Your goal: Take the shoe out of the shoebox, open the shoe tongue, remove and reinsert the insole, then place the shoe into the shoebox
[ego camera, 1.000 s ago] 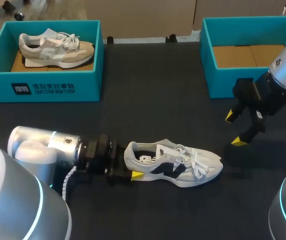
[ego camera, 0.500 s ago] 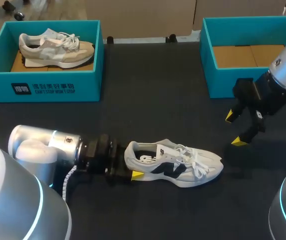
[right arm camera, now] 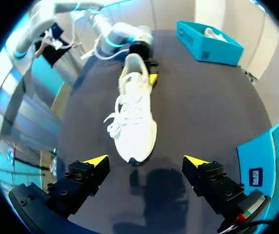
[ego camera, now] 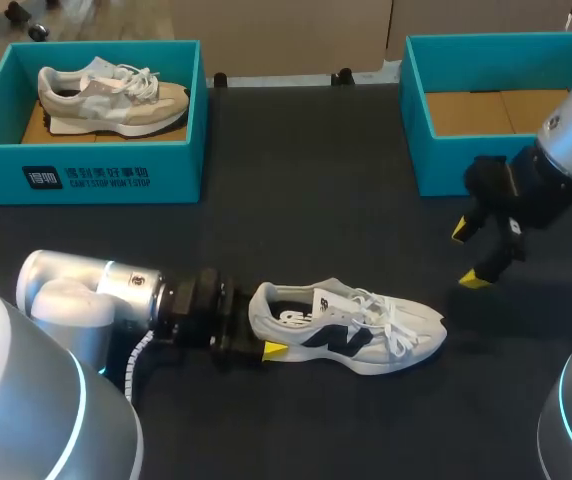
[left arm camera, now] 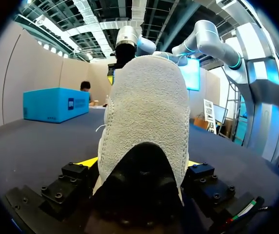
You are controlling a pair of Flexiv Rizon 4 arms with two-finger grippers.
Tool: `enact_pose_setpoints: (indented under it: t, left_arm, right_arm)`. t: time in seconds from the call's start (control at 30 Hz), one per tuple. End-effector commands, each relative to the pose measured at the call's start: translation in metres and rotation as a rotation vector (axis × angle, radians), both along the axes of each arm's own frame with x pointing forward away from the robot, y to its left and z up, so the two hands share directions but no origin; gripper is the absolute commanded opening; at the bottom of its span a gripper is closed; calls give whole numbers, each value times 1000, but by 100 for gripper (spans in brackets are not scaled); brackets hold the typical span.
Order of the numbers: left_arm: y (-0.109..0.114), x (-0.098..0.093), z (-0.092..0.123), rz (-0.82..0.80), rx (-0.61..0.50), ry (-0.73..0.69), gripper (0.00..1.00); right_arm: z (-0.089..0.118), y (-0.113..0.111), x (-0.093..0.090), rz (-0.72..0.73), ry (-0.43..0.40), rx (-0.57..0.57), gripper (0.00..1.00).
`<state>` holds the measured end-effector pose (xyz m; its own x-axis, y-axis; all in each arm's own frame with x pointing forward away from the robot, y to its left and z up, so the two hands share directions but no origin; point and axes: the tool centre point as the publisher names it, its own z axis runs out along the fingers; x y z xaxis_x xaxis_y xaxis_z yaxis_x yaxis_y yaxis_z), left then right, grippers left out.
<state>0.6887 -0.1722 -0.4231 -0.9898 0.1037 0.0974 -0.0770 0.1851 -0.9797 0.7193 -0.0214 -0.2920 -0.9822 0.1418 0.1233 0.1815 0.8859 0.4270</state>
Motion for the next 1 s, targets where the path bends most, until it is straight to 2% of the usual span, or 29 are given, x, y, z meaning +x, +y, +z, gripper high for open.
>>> enact_pose_setpoints:
  t: [0.03, 0.17, 0.27, 0.3, 0.33, 0.37, 0.43, 0.83, 0.9, 1.0]
  left_arm:
    - [-2, -1, 0, 1, 3, 0, 0]
    - [-2, -1, 0, 1, 3, 0, 0]
    - [-2, -1, 0, 1, 3, 0, 0]
    - [-2, -1, 0, 1, 3, 0, 0]
    - [-2, -1, 0, 1, 3, 0, 0]
    - [-2, -1, 0, 1, 3, 0, 0]
    - [-2, -1, 0, 1, 3, 0, 0]
    - [-2, -1, 0, 1, 3, 0, 0]
    - [-2, -1, 0, 1, 3, 0, 0]
    - [-2, -1, 0, 1, 3, 0, 0]
  right_arm:
    - [11, 8, -8, -115, -30, -54, 100]
    - [18, 10, -15, -314, -17, -126, 100]
    - [22, 15, -25, -621, 78, -278, 100]
    - [24, 16, -28, -739, 136, -340, 100]
    - [27, 17, -32, -844, 168, -350, 100]
    - [32, 19, -37, -923, 206, -300, 100]
    - [42, 27, -47, -955, 187, -250, 100]
    - [42, 27, -47, -955, 187, -250, 100]
    - [41, 37, -38, -1123, 190, -318, 100]
    - [37, 53, -32, -1237, 175, -374, 100]
